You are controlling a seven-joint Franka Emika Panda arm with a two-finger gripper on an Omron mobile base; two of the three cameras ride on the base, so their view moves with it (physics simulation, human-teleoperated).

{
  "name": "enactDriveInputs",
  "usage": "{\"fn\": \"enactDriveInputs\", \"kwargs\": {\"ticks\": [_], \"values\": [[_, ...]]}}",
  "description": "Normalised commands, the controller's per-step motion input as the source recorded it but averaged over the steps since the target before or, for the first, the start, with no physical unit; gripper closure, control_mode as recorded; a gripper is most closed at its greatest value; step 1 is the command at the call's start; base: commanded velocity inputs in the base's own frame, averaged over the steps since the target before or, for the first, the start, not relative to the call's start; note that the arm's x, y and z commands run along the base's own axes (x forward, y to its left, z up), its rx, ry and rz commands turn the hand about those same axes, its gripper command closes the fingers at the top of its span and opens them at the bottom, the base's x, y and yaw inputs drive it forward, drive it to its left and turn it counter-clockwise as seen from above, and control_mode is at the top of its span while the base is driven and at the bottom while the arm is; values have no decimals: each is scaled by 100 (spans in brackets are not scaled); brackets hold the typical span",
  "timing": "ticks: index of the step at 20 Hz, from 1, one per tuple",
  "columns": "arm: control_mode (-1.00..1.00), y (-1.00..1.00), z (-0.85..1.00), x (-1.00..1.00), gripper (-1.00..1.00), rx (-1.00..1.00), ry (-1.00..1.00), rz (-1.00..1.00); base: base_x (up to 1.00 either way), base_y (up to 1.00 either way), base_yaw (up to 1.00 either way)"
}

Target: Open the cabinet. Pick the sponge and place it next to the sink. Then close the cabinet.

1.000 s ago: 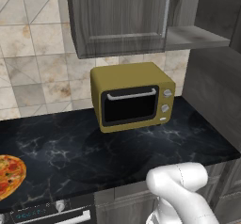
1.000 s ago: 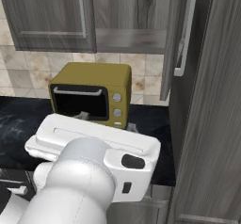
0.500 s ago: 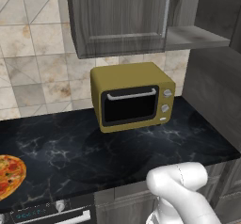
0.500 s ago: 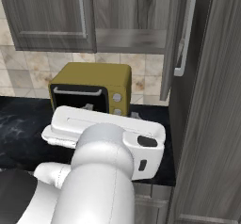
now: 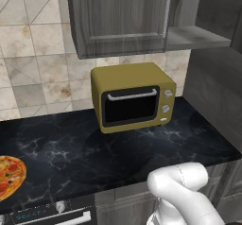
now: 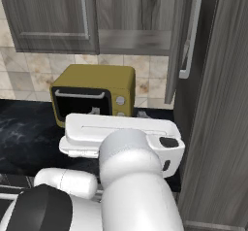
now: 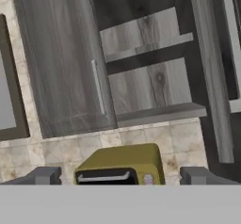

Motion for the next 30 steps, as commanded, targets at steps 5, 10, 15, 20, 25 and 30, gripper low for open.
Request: {"fn": "enactDriveInputs", "kwargs": {"ticks": [5,10,15,20,25,30], "values": [[-100,-1,0,0,-100,2,-15,6,0,0,0],[-100,0,0,0,-100,0,-7,2,0,0,0],[-100,0,0,10,-100,0,0,6,0,0,0],[-100,-20,0,25,-100,0,0,14,0,0,0],[-100,-21,0,20,-100,0,0,14,0,0,0],[-100,-17,0,27,-100,0,0,11,0,0,0]]}}
